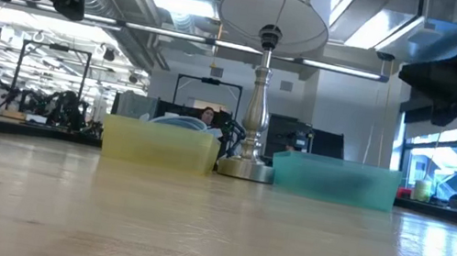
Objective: Pick & Place USB Port
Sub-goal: Return to Home Position
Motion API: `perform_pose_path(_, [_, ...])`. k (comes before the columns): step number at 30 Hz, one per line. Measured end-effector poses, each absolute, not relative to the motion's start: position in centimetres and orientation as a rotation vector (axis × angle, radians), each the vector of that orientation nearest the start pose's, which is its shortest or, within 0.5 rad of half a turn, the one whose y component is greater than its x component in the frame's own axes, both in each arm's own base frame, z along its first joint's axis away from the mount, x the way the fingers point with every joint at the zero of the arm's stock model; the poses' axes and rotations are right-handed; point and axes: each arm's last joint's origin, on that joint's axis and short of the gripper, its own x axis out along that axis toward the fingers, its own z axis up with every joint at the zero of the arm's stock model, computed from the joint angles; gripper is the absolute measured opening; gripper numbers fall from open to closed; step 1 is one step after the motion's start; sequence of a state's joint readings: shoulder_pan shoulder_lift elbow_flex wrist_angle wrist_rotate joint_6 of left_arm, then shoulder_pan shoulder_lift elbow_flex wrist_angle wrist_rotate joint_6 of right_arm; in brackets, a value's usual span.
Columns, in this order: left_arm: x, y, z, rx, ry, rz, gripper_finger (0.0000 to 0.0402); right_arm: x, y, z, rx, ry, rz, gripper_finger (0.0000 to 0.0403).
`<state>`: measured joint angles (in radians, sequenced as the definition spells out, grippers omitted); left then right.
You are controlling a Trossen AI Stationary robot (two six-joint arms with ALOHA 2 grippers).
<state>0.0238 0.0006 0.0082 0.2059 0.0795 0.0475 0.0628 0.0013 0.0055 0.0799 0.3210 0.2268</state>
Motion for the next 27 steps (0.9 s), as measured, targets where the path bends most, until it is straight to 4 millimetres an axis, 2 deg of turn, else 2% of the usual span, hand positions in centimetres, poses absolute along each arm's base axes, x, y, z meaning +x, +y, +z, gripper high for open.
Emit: perform_pose_path(27, [9.5, -0.01, 18.6, 0.058, -0.215, -0.051, 0.0047, 9.61, -0.11, 17.29, 0.243, -0.109, -0.227, 0.0063])
